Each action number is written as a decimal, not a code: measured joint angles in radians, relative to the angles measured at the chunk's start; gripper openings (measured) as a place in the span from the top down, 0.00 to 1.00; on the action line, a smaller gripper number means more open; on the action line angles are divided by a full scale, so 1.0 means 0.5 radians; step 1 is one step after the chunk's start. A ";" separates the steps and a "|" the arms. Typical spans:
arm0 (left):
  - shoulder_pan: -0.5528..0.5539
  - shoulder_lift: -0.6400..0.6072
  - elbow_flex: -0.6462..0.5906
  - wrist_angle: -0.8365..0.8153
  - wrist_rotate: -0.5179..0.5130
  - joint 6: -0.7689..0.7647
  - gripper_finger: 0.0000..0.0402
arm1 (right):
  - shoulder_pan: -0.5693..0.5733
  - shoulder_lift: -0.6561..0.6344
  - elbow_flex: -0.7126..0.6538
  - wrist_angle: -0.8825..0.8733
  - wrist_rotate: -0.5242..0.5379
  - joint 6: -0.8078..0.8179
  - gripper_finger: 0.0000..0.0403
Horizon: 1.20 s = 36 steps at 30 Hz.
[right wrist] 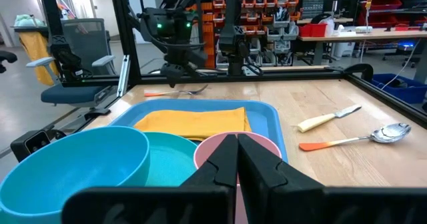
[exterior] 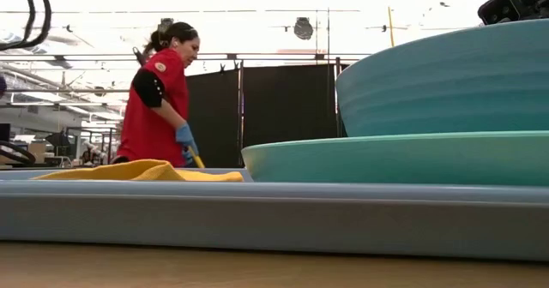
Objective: Set up tray
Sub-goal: Put the orange fork on top of the yellow napkin
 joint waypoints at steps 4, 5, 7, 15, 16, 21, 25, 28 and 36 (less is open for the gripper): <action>-0.030 0.000 -0.001 -0.076 -0.074 -0.088 0.64 | 0.000 0.000 0.000 -0.001 0.000 0.001 0.99; -0.036 0.000 -0.001 -0.079 -0.092 -0.089 0.64 | 0.000 0.000 0.000 -0.001 0.000 0.001 0.99; -0.038 0.001 -0.002 -0.071 -0.121 -0.090 0.65 | 0.000 0.000 0.000 -0.001 0.000 0.001 0.99; -0.038 0.001 -0.214 0.334 -0.164 -0.106 0.68 | 0.000 0.000 0.000 -0.001 0.000 0.012 0.99; -0.038 -0.004 -0.239 0.396 -0.162 -0.108 0.68 | 0.000 0.000 0.000 -0.001 -0.001 0.017 0.99; -0.036 -0.008 -0.307 0.415 -0.160 -0.109 0.68 | 0.000 0.000 0.000 -0.001 0.000 0.022 0.99; -0.038 -0.008 -0.320 0.390 -0.201 -0.080 0.71 | 0.000 0.000 0.000 -0.002 -0.001 0.019 0.99; -0.038 -0.008 -0.320 0.399 -0.249 -0.050 0.83 | 0.000 0.000 0.000 -0.002 0.000 0.005 0.99; -0.063 -0.008 -0.317 0.401 -0.308 -0.043 0.97 | 0.000 0.000 0.000 -0.003 0.000 0.003 0.99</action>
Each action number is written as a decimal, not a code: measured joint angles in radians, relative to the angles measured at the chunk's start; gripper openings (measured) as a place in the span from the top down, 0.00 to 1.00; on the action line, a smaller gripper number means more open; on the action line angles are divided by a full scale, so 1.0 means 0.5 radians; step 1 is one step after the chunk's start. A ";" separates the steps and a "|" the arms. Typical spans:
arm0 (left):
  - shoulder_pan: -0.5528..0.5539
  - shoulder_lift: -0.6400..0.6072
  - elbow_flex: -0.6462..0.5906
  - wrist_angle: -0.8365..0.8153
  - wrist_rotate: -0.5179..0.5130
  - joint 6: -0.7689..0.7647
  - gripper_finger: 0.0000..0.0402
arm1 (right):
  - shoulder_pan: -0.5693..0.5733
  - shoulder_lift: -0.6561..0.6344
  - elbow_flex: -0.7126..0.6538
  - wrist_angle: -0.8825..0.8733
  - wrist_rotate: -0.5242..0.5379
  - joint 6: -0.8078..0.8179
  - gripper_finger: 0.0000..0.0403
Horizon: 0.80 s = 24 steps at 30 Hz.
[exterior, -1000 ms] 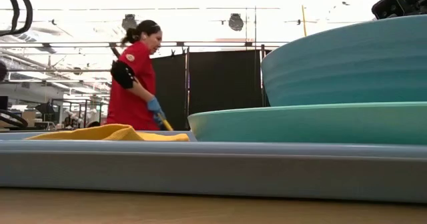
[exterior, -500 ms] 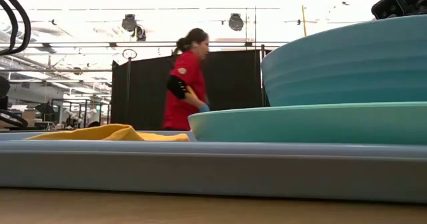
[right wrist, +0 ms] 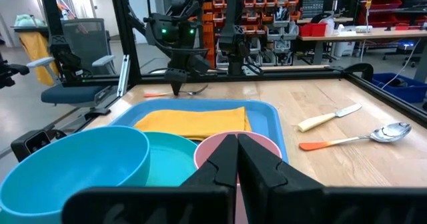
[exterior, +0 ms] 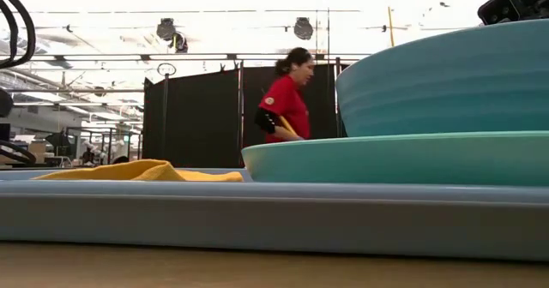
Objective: Set up tray
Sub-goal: Put the orange fork on top of the yellow napkin
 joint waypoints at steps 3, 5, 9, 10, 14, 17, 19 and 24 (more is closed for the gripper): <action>-0.005 0.013 0.055 -0.095 -0.032 0.009 0.97 | 0.000 0.000 0.000 0.000 0.000 0.000 0.99; -0.004 0.016 0.111 -0.200 -0.069 0.036 0.97 | 0.000 0.000 0.000 0.000 0.000 -0.001 0.99; 0.003 0.021 0.245 -0.386 -0.223 0.075 0.97 | 0.000 0.000 0.000 0.000 0.000 -0.002 0.99; 0.007 0.019 0.285 -0.395 -0.262 0.076 0.97 | 0.000 0.000 0.000 0.000 0.001 -0.002 0.99; 0.047 0.015 0.457 -0.458 -0.350 0.161 0.97 | 0.000 0.000 0.000 0.000 0.003 -0.002 0.99; 0.108 0.016 0.582 -0.519 -0.466 0.270 0.97 | 0.000 0.000 0.000 0.000 0.004 0.003 0.99; 0.168 0.013 0.663 -0.551 -0.583 0.359 0.97 | 0.000 0.000 0.000 0.001 0.004 0.000 0.99; 0.420 0.013 0.713 -0.514 -0.766 0.724 0.97 | 0.000 0.000 0.000 0.002 0.003 -0.001 0.99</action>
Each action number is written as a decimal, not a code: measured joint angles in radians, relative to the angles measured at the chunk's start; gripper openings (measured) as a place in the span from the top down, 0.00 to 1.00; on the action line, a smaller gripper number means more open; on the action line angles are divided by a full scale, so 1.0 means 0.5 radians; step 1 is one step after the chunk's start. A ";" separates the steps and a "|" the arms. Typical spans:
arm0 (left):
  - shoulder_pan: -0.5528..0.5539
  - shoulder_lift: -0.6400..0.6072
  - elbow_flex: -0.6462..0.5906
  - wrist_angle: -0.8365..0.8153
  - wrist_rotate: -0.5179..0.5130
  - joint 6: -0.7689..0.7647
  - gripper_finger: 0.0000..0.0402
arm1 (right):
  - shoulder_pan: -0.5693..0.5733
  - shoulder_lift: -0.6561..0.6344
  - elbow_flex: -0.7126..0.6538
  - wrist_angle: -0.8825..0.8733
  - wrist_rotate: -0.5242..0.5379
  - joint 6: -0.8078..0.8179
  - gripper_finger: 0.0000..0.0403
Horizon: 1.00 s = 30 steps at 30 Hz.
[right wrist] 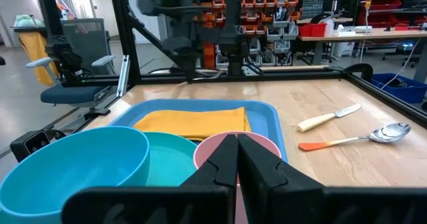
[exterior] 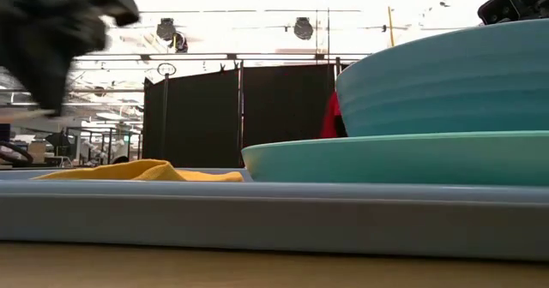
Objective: Set up tray
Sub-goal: Put the orange fork on top of the yellow napkin
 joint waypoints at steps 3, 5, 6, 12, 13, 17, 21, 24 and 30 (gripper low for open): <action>0.218 0.045 0.003 0.072 0.037 0.331 0.97 | 0.000 0.000 0.000 0.002 0.000 -0.001 0.99; 0.352 0.078 0.003 0.155 0.108 0.551 0.97 | 0.000 0.000 0.000 0.005 0.000 -0.001 0.99; 0.419 0.095 0.003 0.206 0.153 0.660 0.97 | 0.000 0.000 0.000 0.011 0.000 0.000 0.99; 0.657 0.203 0.005 0.243 0.366 1.015 0.97 | 0.000 0.000 0.000 0.027 -0.002 0.004 0.99; 0.676 0.223 0.005 0.243 0.381 1.048 0.97 | 0.000 0.000 0.000 0.025 -0.002 0.005 0.99; 0.717 0.302 0.005 0.355 0.411 1.114 0.97 | 0.000 0.000 0.000 0.026 -0.002 0.005 0.99; 0.717 0.382 0.005 0.520 0.464 1.131 0.97 | 0.000 0.001 0.000 0.028 -0.002 0.005 0.99; 0.700 0.439 0.005 0.560 0.516 1.066 0.97 | 0.000 0.001 0.000 0.028 -0.002 0.005 0.99; 0.642 0.490 0.005 0.566 0.545 0.946 0.97 | 0.000 0.002 0.000 0.029 -0.002 0.005 0.99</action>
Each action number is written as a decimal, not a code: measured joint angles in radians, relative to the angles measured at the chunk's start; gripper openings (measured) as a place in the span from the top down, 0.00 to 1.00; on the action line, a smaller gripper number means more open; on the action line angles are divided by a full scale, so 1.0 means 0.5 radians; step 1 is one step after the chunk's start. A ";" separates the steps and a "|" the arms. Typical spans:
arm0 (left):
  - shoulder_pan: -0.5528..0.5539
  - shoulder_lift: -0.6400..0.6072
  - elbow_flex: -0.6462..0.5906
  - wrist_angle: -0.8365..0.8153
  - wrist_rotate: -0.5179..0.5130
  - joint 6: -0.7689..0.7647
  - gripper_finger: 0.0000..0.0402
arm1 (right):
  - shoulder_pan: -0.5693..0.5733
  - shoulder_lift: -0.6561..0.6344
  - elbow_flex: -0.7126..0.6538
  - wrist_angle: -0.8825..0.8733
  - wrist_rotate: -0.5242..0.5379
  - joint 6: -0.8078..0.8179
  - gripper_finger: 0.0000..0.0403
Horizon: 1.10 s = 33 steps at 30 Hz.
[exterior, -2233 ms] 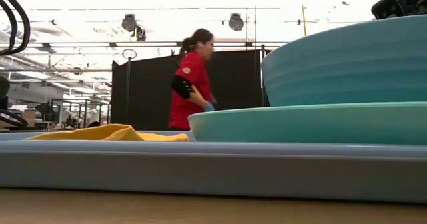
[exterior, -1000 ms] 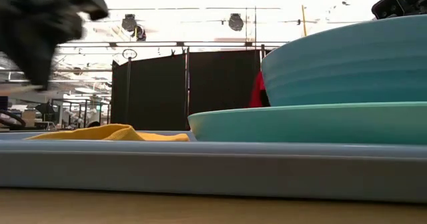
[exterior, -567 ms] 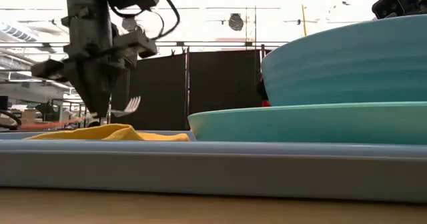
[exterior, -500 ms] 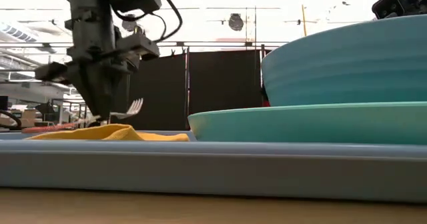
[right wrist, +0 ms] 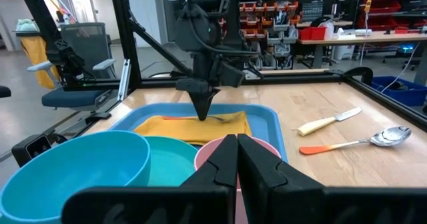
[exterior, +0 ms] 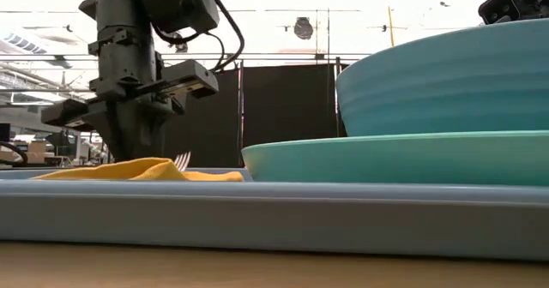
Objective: Set up tray
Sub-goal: Put the orange fork on top of the yellow napkin, then put the orange spoon on top of the yellow napkin to the right of the orange fork
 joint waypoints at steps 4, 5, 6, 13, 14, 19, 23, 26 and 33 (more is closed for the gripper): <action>-0.017 0.000 0.000 0.005 -0.029 -0.114 0.97 | 0.000 0.000 0.000 0.000 -0.001 0.000 0.99; -0.019 -0.001 0.000 0.011 -0.031 -0.132 0.97 | 0.000 0.000 0.000 0.000 -0.001 0.000 0.99; -0.020 -0.001 0.000 0.024 -0.031 -0.147 0.96 | 0.000 0.000 0.000 0.000 -0.001 0.001 0.99; -0.020 -0.001 0.000 0.119 -0.015 -0.150 0.97 | 0.000 0.000 0.000 0.000 -0.001 0.023 0.99; -0.020 -0.001 0.000 0.119 -0.015 -0.150 0.97 | -0.001 0.000 0.000 0.000 -0.001 0.023 0.99; -0.020 -0.001 0.000 0.119 -0.003 -0.148 0.85 | 0.000 0.000 0.000 0.000 -0.001 0.023 0.99; -0.020 -0.001 0.001 0.119 0.003 -0.148 0.72 | -0.001 0.000 0.000 0.000 -0.002 0.023 0.99; -0.020 -0.001 0.001 0.119 0.040 -0.146 0.67 | 0.000 0.000 0.000 0.000 -0.001 0.023 0.99; -0.023 -0.140 0.005 0.171 0.078 -0.043 0.63 | 0.000 0.000 0.000 0.001 -0.002 0.023 0.99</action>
